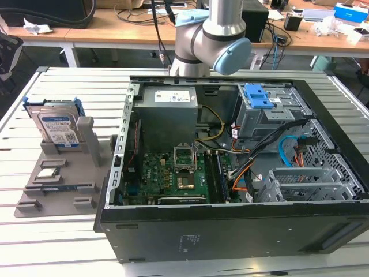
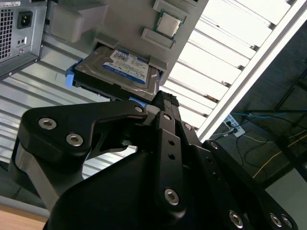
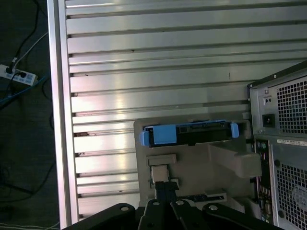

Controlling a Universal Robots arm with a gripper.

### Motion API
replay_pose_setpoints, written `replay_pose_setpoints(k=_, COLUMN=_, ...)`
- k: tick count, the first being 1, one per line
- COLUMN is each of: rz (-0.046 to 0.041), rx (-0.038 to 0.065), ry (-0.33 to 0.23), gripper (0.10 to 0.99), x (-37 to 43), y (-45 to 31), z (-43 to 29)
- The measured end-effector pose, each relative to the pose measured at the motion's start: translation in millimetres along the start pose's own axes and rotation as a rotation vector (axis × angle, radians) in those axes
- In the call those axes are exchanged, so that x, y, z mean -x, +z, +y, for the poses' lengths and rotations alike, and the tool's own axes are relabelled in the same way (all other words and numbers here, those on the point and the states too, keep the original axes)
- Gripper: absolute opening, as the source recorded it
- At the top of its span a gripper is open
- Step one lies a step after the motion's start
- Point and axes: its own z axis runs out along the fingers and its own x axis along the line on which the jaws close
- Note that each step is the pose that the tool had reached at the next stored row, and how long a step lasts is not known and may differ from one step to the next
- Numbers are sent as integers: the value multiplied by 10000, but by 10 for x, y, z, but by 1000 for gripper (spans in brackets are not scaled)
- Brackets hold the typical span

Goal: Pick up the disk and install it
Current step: 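Reach for the disk, then pick up the disk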

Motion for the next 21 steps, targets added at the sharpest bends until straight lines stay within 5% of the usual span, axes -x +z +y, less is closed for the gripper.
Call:
replay_pose_setpoints(k=6, rz=1, rx=2, ry=-40, gripper=106, x=-1, y=0, z=0)
replay_pose_setpoints(k=21, rz=165, rx=85, ry=-3654, gripper=106, x=-2, y=0, z=0)
